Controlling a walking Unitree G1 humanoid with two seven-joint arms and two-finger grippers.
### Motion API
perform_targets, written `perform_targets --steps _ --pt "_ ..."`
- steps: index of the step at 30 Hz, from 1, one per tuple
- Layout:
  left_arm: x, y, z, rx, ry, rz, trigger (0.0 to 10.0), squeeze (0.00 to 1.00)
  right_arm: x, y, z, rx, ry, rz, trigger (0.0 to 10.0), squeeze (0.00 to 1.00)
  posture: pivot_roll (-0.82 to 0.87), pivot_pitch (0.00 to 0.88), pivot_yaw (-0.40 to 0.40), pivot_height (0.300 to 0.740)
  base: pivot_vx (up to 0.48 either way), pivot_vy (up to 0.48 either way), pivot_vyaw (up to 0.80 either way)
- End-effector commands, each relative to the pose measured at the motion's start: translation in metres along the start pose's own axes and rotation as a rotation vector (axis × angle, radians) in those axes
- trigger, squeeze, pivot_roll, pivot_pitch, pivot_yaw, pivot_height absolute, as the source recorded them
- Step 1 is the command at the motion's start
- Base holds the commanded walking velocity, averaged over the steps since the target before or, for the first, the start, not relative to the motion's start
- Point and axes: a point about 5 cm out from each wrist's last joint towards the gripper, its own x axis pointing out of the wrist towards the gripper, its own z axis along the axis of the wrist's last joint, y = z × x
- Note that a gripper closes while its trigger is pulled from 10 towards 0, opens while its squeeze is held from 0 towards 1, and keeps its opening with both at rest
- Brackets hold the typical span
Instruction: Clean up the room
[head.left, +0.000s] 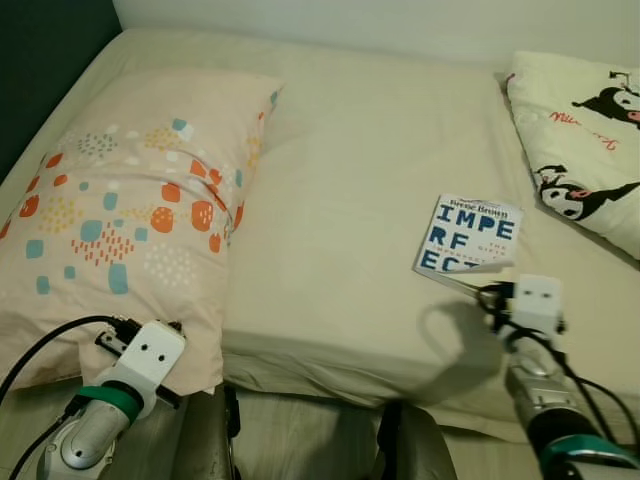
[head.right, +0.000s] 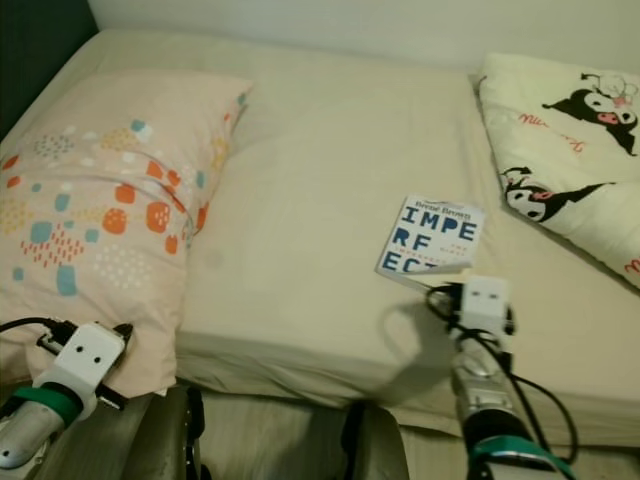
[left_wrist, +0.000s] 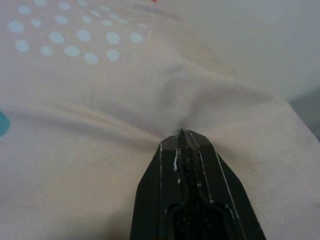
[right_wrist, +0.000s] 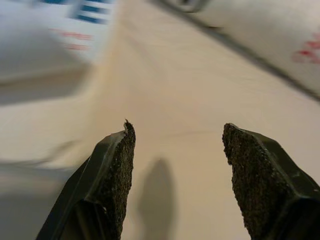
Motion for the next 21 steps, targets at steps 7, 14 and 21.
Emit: perform_targets --steps 7,14,21 --pt "0.0 -0.005 -0.01 0.002 0.037 -0.011 10.0 0.0 -0.002 0.012 0.007 0.105 -0.019 0.039 10.0 0.0 0.23 0.125 -0.043 0.559 0.0 0.0 0.0" --pt "0.003 -0.008 -0.006 -0.008 0.022 -0.008 10.0 0.0 -0.021 0.075 0.048 0.547 -0.11 0.33 10.0 0.0 0.23 0.124 -0.043 0.559 0.0 0.0 0.0" --pt "0.004 -0.007 -0.005 -0.008 0.016 -0.006 10.0 0.0 -0.039 0.113 0.063 0.757 -0.074 0.579 10.0 0.0 0.23 0.122 -0.044 0.559 0.0 0.0 0.0"
